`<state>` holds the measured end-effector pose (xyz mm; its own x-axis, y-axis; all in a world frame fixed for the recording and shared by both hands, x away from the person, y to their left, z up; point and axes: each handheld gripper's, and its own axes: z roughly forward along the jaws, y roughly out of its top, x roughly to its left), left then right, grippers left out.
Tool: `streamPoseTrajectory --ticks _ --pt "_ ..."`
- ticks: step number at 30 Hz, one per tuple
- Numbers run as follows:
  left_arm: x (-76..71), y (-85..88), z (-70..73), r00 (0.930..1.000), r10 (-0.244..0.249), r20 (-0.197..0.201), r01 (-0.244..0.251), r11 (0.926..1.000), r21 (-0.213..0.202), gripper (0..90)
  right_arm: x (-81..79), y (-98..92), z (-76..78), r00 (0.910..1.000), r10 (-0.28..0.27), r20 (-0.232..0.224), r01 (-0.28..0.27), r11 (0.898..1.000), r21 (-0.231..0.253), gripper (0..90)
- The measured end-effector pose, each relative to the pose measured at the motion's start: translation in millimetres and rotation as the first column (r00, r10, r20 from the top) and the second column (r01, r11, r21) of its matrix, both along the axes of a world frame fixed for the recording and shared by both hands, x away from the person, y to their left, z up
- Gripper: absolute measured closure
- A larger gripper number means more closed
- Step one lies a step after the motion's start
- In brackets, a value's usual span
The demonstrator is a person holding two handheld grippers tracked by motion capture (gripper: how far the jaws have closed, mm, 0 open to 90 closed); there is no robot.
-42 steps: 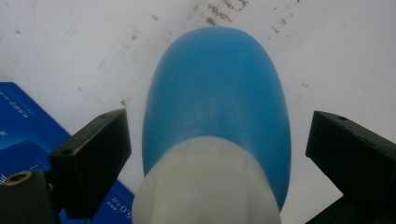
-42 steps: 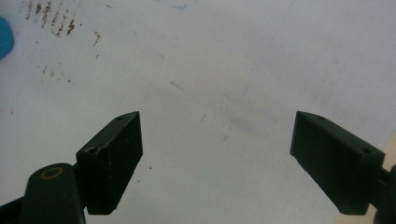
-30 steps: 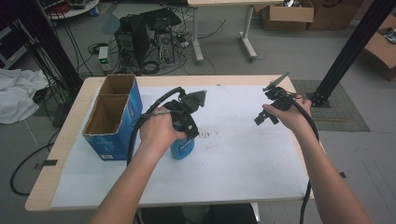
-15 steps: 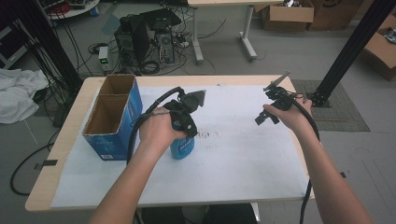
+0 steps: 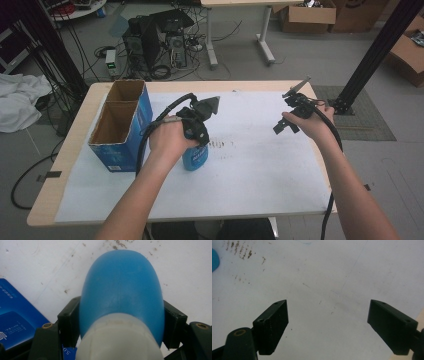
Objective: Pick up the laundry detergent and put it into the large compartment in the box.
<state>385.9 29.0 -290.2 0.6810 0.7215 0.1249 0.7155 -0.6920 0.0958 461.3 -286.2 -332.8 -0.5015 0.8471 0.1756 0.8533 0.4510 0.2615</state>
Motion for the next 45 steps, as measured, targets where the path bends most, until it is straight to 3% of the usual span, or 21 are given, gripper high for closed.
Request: streamPoseTrajectory --ticks 12,19,36,39,45 --pt "0.7 -0.9 0.3 1.0000 0.008 -0.005 -0.008 1.0000 -0.001 36.0 -0.7 -1.3 0.1 1.0000 0.000 0.003 0.000 1.000 0.001 17.0" --pt "2.6 0.5 2.3 0.9994 0.019 -0.028 -0.019 0.9997 -0.012 37.6 -1.2 -1.6 0.5 1.0000 -0.003 0.004 0.003 1.000 0.003 17.0" --pt "4.9 0.9 4.6 0.9976 0.013 -0.068 -0.013 0.9999 0.011 38.3 -2.2 -2.0 2.0 1.0000 0.000 0.009 0.000 1.000 0.007 17.0" --pt "4.8 0.6 7.3 0.9965 -0.003 -0.084 0.005 0.9998 0.021 38.3 -2.4 -2.1 2.7 1.0000 -0.001 0.009 0.001 1.000 0.008 17.0" --pt "2.9 1.6 27.0 0.9977 -0.008 -0.067 0.009 0.9997 0.023 38.3 -2.1 -2.9 5.3 0.9999 -0.007 0.012 0.007 1.000 0.010 17.0"
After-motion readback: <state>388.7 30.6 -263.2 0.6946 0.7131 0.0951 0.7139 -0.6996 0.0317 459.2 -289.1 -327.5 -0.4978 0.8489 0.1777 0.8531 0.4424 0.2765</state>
